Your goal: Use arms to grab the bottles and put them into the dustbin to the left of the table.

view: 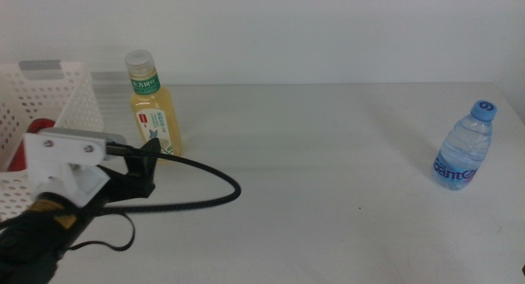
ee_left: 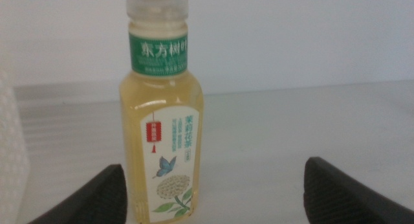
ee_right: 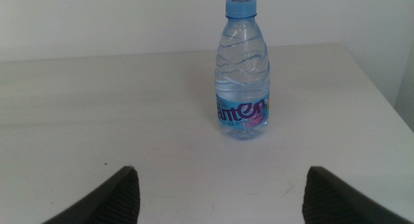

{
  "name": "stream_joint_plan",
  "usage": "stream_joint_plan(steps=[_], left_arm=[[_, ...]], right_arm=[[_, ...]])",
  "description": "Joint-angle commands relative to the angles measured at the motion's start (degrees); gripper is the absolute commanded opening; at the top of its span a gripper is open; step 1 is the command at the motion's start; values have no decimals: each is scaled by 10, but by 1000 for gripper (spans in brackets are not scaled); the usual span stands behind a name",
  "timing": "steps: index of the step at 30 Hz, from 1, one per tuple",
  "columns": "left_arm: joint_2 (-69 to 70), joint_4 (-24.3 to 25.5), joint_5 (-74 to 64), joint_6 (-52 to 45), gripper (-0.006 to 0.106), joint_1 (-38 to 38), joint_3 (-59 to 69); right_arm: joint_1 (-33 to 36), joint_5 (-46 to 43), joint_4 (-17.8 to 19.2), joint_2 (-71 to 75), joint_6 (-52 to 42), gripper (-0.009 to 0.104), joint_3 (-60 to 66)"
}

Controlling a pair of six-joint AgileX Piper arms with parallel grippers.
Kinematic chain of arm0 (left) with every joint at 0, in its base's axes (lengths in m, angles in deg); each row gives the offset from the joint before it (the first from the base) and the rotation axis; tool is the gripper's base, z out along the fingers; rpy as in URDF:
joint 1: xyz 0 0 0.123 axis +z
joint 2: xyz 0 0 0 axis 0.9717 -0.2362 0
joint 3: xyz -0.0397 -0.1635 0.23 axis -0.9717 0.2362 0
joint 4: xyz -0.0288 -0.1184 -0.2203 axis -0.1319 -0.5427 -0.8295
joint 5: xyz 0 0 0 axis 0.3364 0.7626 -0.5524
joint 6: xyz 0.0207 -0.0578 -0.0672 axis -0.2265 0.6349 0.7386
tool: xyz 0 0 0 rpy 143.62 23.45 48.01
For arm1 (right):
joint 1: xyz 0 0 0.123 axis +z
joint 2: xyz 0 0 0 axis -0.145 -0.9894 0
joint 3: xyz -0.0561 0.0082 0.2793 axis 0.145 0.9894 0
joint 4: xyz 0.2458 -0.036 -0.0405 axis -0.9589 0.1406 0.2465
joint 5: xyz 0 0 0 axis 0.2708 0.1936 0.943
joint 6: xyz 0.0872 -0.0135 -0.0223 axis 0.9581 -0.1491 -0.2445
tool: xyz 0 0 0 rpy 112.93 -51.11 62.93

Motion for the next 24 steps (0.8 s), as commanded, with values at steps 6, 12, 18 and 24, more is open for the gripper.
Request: stream_joint_plan(steps=[6, 12, 18, 24], left_arm=[[-81, -2, 76, -10, 90, -3, -69], [-132, -26, 75, -28, 90, -3, -119], [-182, -40, 73, -35, 90, -2, -176], [-246, -57, 49, -49, 90, -2, -251]], right_arm=[[-4, -42, 4, 16, -7, 66, -5], [-4, -42, 4, 16, -7, 66, -5], [-4, -42, 4, 16, -7, 66, -5], [-4, -42, 4, 16, -7, 66, -5]])
